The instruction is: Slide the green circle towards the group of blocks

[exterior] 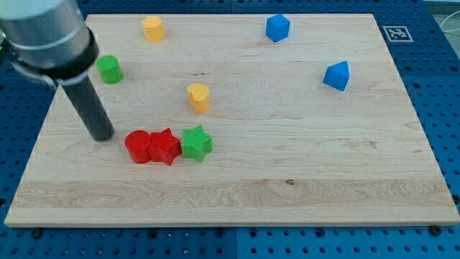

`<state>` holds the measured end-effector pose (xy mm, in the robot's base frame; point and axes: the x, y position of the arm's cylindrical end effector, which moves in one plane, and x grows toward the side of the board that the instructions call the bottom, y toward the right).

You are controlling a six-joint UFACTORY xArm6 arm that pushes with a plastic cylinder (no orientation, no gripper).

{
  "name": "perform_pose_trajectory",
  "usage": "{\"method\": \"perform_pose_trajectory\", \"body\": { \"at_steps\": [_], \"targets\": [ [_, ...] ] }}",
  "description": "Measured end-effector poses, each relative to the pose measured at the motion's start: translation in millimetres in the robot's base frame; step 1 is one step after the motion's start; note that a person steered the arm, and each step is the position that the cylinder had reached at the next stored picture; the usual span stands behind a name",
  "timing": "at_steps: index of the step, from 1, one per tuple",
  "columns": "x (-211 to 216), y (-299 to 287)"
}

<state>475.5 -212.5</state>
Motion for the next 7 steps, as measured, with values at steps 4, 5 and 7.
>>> {"method": "perform_pose_trajectory", "body": {
  "at_steps": [4,5,7],
  "targets": [
    [-134,-59],
    [-140,-38],
    [-90,-3]
  ]
}}
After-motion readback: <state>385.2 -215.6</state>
